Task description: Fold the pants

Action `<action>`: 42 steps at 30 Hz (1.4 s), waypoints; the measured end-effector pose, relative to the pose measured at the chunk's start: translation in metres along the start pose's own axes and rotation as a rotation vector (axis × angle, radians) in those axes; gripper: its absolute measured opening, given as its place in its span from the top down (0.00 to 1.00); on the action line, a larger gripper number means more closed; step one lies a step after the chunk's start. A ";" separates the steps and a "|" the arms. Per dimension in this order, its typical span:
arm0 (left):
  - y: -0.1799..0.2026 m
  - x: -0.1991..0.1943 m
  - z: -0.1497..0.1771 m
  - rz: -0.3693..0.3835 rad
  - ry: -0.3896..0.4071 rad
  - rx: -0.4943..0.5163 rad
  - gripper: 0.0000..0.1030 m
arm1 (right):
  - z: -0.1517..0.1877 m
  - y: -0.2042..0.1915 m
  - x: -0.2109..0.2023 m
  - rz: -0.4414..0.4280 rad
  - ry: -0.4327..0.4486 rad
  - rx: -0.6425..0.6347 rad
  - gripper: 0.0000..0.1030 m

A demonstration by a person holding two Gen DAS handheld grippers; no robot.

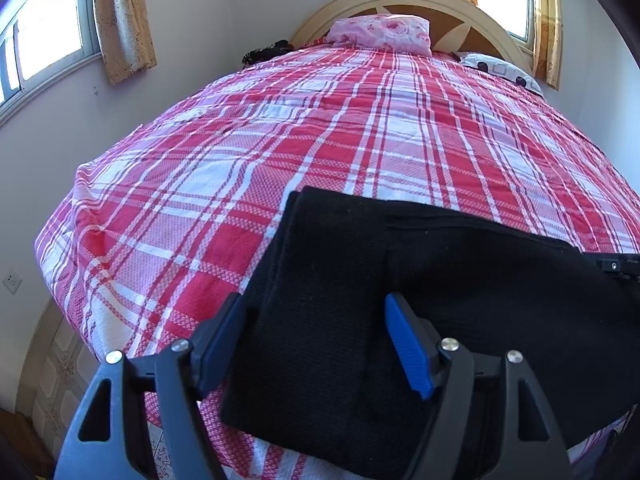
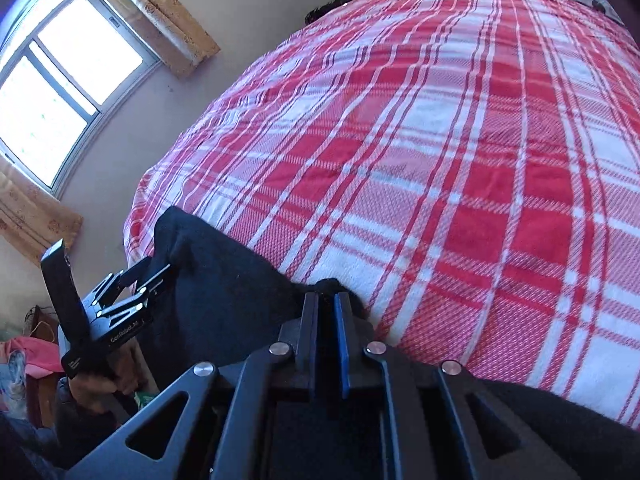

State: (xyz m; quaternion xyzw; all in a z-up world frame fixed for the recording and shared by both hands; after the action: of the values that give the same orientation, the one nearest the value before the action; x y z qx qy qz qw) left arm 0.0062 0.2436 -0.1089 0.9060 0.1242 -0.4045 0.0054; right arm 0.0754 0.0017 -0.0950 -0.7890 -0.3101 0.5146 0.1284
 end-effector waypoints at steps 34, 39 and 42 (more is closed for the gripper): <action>-0.010 -0.001 -0.012 -0.025 0.003 0.025 0.12 | -0.018 0.013 0.012 0.264 0.231 -0.040 0.92; -0.068 -0.033 -0.036 -0.147 0.101 -0.043 0.13 | -0.010 0.017 -0.048 0.179 0.436 0.114 0.91; -0.105 -0.044 -0.037 -0.217 0.106 -0.104 0.16 | 0.000 -0.002 -0.068 0.138 0.449 0.042 0.90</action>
State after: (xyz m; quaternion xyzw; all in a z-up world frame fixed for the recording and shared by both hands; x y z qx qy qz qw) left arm -0.0196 0.3394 -0.0423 0.9058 0.2425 -0.3473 0.0020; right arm 0.0560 -0.0386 -0.0441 -0.9002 -0.2082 0.3400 0.1752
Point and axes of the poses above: each gripper's, at about its wrist camera, not at the fingertips, and x roughly the way its jaws point, y to its right, z to its underside, the point moved 4 cm from there along x, roughly the way its jaws point, and after that the axes turned 5 degrees about -z, right-handed, at the moved point
